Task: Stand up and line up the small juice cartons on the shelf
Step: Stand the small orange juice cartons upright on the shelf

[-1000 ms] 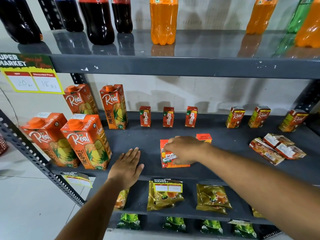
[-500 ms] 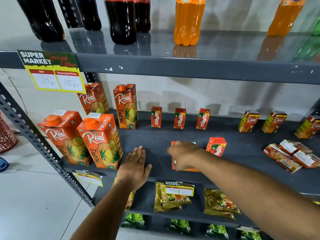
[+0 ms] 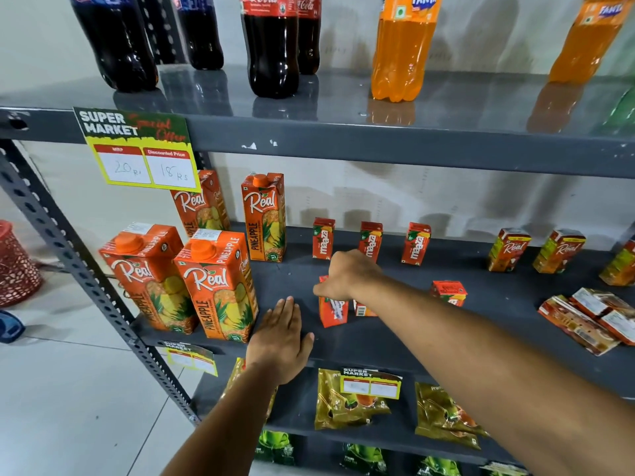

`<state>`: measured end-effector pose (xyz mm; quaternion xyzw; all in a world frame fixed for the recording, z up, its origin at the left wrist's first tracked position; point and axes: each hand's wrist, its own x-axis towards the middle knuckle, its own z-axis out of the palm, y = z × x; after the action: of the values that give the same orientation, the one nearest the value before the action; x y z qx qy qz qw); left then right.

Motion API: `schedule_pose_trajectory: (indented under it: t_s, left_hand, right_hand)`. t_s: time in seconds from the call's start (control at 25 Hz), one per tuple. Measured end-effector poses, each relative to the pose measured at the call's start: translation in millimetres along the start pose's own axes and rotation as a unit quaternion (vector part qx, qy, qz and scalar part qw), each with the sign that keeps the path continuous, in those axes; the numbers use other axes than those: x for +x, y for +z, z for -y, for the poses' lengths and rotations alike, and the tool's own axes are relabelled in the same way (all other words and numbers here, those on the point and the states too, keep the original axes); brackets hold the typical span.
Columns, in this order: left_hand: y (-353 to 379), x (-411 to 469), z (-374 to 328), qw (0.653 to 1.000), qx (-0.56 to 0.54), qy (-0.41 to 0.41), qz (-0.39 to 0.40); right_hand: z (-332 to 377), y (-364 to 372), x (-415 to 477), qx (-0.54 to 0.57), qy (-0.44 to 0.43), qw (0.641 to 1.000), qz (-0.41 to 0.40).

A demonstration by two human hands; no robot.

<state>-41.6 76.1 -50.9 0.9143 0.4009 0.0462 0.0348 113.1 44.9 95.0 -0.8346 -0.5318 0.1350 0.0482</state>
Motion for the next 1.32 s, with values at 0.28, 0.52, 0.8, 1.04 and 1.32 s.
schedule_pose_trajectory:
  t_s: [0.28,0.52,0.8,1.04,1.32]
  left_hand:
    - [-2.0,0.4,-0.9,1.0,-0.003,-0.004,0.008]
    - [-0.9,-0.2,-0.9,1.0,0.001,0.0,0.001]
    - [0.0,-0.1,-0.2,1.0,-0.001,0.002,-0.001]
    - [1.9,0.5,0.7,1.0,0.007,0.001,-0.001]
    - [2.7,0.2,1.3,1.0,0.006,0.001,-0.01]
  right_hand:
    - [5.0,-11.0,1.3,-0.061,0.001,0.997,0.04]
    - [9.9,-15.2,0.8,-0.07,-0.031,0.996,0.05]
    - [-12.3,-23.7,4.5,-0.291,-0.346,0.892,0.025]
    - [-27.4,-25.7,16.9,-0.225,-0.319,0.921,0.015]
    - [-73.6,-15.6,30.3,-0.369,-0.089,0.919,0.109]
